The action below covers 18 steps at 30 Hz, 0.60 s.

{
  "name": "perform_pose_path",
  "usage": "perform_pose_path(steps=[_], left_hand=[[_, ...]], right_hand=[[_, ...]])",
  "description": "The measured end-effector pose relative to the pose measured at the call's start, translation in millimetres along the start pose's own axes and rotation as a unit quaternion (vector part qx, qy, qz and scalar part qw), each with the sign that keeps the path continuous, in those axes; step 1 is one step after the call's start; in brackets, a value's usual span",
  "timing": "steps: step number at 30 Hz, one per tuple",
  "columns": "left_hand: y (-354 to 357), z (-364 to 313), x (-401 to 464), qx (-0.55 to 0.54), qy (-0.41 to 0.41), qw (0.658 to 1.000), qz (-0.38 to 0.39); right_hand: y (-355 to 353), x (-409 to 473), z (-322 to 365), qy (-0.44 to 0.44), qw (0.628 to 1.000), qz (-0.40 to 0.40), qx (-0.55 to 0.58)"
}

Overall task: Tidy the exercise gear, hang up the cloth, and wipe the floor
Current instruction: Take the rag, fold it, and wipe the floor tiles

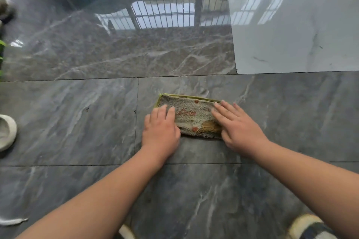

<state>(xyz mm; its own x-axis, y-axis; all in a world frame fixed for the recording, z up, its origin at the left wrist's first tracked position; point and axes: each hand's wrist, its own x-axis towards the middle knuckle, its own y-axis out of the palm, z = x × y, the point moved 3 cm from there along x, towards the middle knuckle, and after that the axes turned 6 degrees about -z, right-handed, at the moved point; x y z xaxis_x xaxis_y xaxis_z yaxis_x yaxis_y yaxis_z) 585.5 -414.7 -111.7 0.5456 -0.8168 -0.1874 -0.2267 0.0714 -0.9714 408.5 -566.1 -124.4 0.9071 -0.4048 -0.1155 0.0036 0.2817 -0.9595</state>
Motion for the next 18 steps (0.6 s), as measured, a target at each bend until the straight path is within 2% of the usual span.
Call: perform_pose_path(steps=[3,6,8,12,16,18], left_hand=[[9.0,7.6,20.7,-0.051,0.065,0.997,-0.011],[27.1,12.3,31.5,-0.002,0.132,0.991,0.016],[38.7,17.8,36.0,0.027,0.148,0.988,0.025],[46.9,19.1,40.5,0.044,0.115,0.992,0.007],[48.6,3.4,35.8,0.013,0.042,0.999,0.012],[43.2,0.8,32.8,-0.005,0.046,0.999,0.015]], right_hand=[[9.6,4.5,30.9,0.054,0.997,-0.037,0.045],[30.3,10.7,43.7,0.105,0.994,-0.012,0.007],[42.7,12.1,42.3,0.155,0.988,0.008,-0.012],[45.0,20.6,30.5,0.159,0.987,0.022,-0.022],[28.7,36.6,11.2,0.105,0.993,0.058,-0.002],[20.9,37.6,7.5,0.077,0.995,0.063,0.029]])
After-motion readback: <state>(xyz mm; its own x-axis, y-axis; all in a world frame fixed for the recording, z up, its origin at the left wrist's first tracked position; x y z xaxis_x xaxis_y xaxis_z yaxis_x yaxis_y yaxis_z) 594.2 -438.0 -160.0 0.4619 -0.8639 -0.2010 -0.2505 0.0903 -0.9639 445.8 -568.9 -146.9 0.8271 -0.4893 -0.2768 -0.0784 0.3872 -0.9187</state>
